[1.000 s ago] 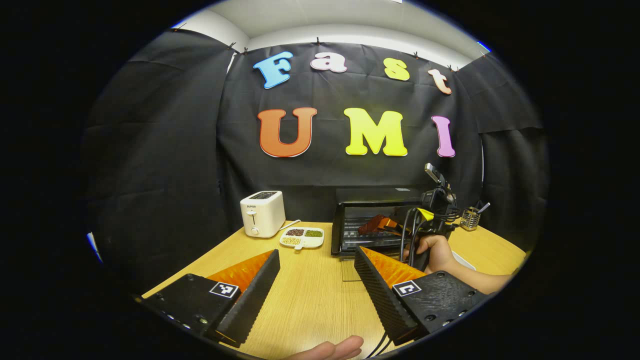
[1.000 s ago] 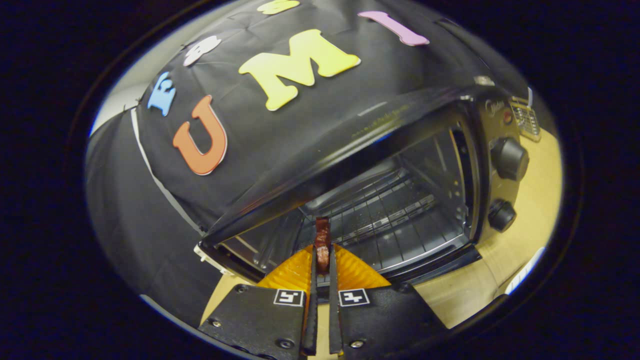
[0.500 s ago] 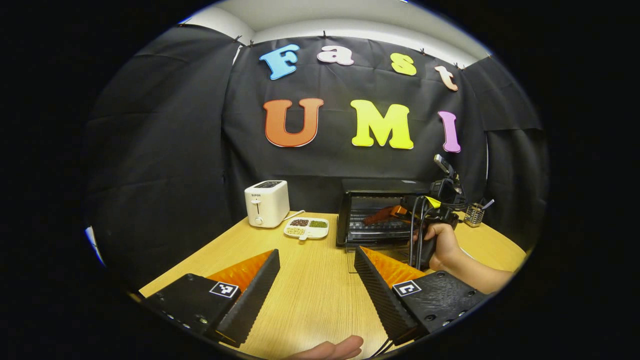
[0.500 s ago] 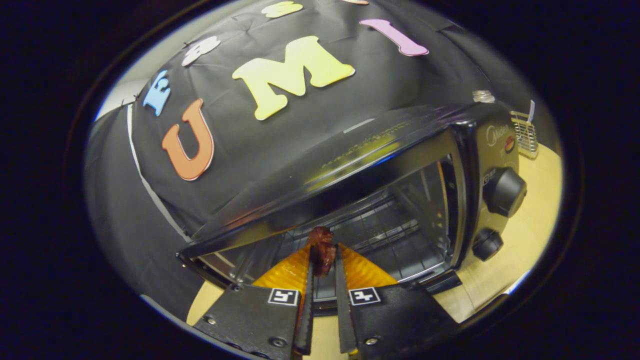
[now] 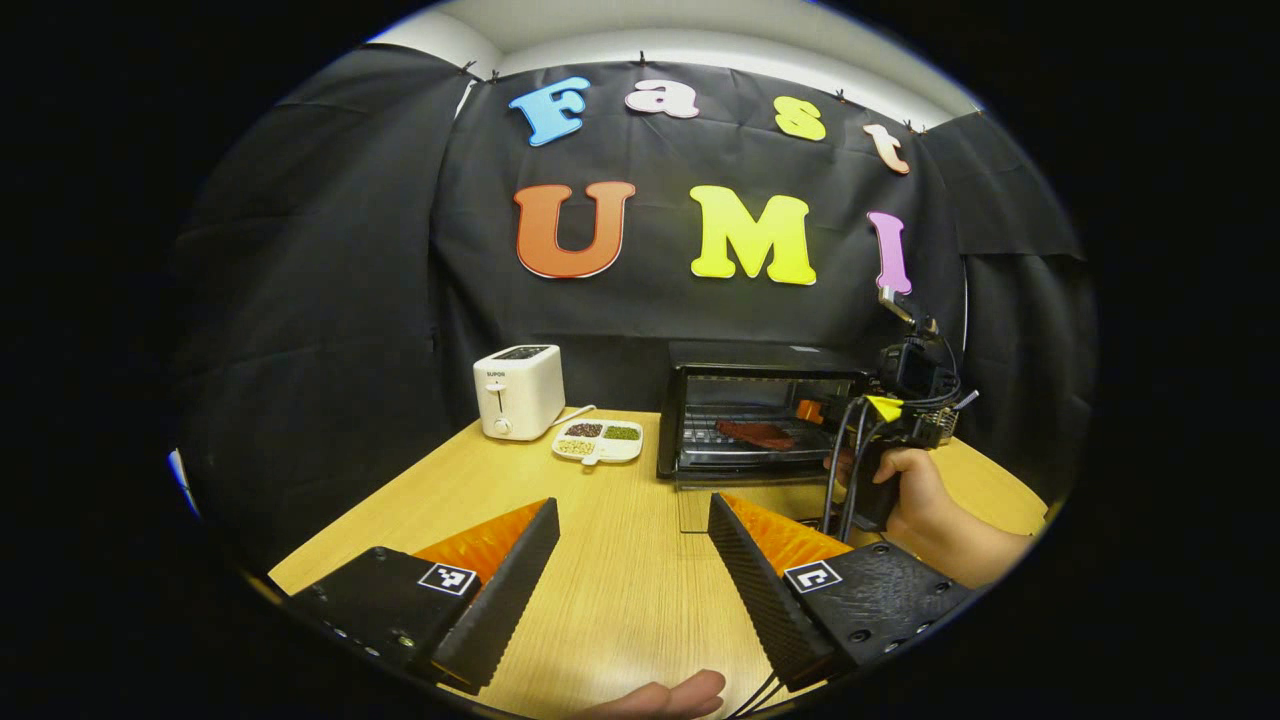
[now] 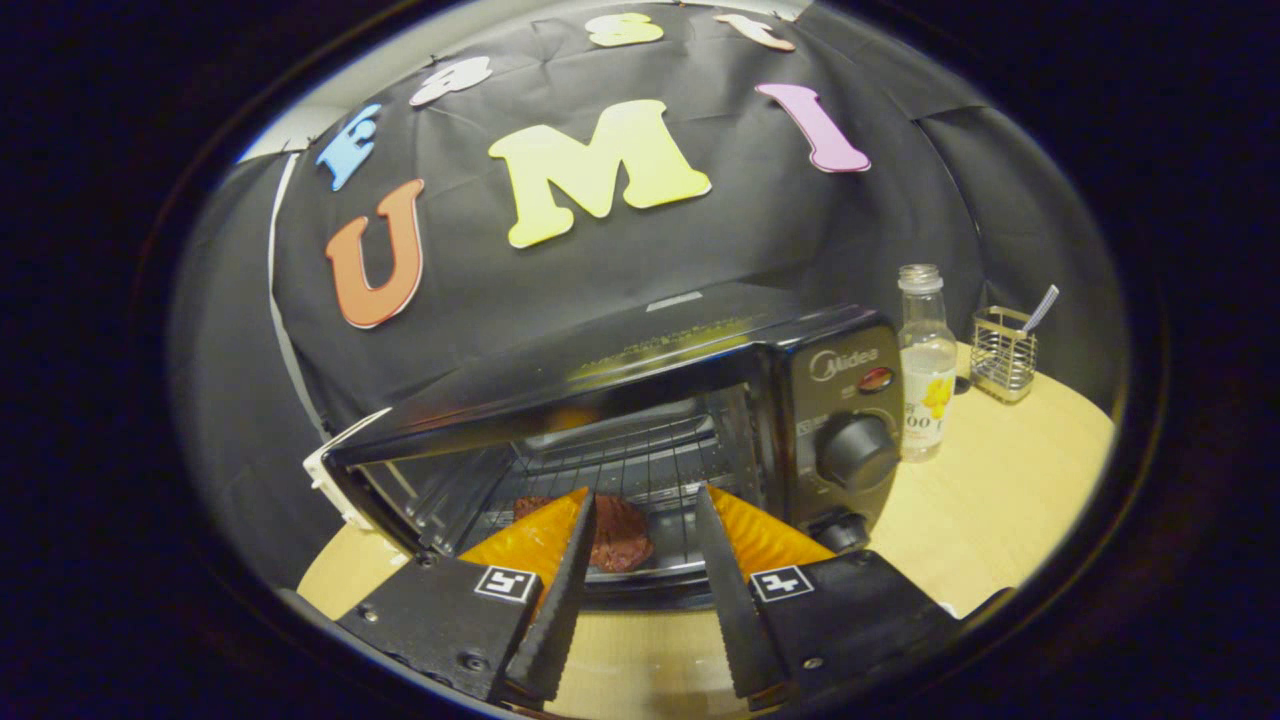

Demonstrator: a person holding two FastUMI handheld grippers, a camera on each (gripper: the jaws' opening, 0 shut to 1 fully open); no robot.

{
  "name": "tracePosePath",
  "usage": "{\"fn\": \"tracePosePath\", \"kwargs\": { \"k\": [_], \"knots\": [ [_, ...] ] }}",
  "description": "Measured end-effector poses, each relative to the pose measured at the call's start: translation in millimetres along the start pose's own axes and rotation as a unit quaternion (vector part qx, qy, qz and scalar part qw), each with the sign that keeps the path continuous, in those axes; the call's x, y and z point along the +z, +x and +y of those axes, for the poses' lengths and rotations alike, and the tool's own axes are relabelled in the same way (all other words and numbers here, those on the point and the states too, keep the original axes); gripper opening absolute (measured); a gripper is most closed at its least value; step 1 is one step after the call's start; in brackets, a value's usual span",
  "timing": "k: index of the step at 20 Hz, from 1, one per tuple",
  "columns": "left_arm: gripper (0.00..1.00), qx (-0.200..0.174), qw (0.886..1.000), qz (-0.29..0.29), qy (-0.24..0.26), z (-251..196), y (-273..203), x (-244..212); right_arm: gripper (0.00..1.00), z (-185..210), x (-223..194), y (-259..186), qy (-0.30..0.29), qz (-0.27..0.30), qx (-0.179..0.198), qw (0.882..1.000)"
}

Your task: Open the electric oven with the left hand, put the food in, and close the electric oven.

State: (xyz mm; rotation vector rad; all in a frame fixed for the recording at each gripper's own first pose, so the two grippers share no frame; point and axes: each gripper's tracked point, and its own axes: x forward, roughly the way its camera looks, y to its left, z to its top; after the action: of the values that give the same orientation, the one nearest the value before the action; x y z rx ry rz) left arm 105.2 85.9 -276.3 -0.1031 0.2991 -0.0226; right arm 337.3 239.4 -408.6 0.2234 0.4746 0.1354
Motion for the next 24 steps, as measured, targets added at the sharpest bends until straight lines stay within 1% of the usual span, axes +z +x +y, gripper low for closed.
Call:
{"fn": "tracePosePath", "kwargs": {
  "k": [1, 3, 4, 5, 8, 9, 10, 11, 12, 14, 16, 17, 18, 19, 20, 22, 23, 24],
  "knots": [
    [0.96, -0.002, 1.0, 0.0, 0.001, -3, -1, 1, 0.64, 1, 2, -12, -0.006, -0.003, 0.008, 1.0],
    [0.96, -0.006, 1.0, 0.001, 0.006, -10, -2, 1, 0.71, 3, 8, -36, -0.02, -0.011, 0.024, 0.999],
    [0.96, -0.008, 1.0, 0.001, 0.007, -13, -2, 0, 0.76, 4, 12, -48, -0.028, -0.015, 0.031, 0.999],
    [0.96, -0.011, 1.0, 0.003, 0.008, -17, -1, 0, 0.78, 4, 16, -61, -0.036, -0.02, 0.036, 0.998],
    [0.96, -0.021, 1.0, 0.011, 0.012, -35, 0, -9, 0.95, 4, 34, -99, -0.056, -0.037, 0.048, 0.997],
    [0.96, -0.024, 0.999, 0.015, 0.016, -41, 2, -11, 0.96, 2, 42, -113, -0.062, -0.045, 0.047, 0.996],
    [0.96, -0.029, 0.999, 0.02, 0.019, -47, 5, -15, 0.96, 2, 50, -129, -0.071, -0.054, 0.05, 0.995],
    [0.96, -0.035, 0.999, 0.023, 0.022, -55, 8, -19, 0.94, 3, 60, -145, -0.085, -0.065, 0.052, 0.993],
    [0.96, -0.041, 0.998, 0.027, 0.026, -62, 12, -22, 0.98, 1, 72, -161, -0.098, -0.081, 0.05, 0.991],
    [0.96, -0.052, 0.997, 0.038, 0.031, -77, 20, -30, 0.99, -7, 97, -189, -0.117, -0.112, 0.04, 0.986],
    [0.96, -0.065, 0.996, 0.05, 0.033, -93, 30, -39, 0.98, -10, 115, -217, -0.115, -0.127, 0.038, 0.984],
    [0.96, -0.072, 0.995, 0.055, 0.035, -102, 36, -43, 0.96, -12, 125, -232, -0.117, -0.136, 0.039, 0.983],
    [0.96, -0.08, 0.994, 0.062, 0.037, -112, 42, -50, 0.96, -15, 137, -245, -0.12, -0.145, 0.038, 0.981],
    [0.96, -0.086, 0.993, 0.07, 0.038, -121, 48, -57, 0.96, -21, 150, -257, -0.124, -0.156, 0.032, 0.979],
    [0.96, -0.093, 0.992, 0.08, 0.04, -130, 55, -65, 0.99, -28, 162, -268, -0.129, -0.165, 0.023, 0.978],
    [0.96, -0.102, 0.988, 0.104, 0.043, -147, 67, -83, 0.99, -43, 180, -286, -0.139, -0.181, 0.002, 0.974],
    [0.96, -0.107, 0.987, 0.114, 0.045, -156, 73, -91, 0.96, -51, 187, -295, -0.141, -0.187, -0.007, 0.972],
    [0.96, -0.11, 0.985, 0.123, 0.047, -165, 78, -98, 0.98, -56, 193, -302, -0.141, -0.192, -0.01, 0.971]
  ]
}}
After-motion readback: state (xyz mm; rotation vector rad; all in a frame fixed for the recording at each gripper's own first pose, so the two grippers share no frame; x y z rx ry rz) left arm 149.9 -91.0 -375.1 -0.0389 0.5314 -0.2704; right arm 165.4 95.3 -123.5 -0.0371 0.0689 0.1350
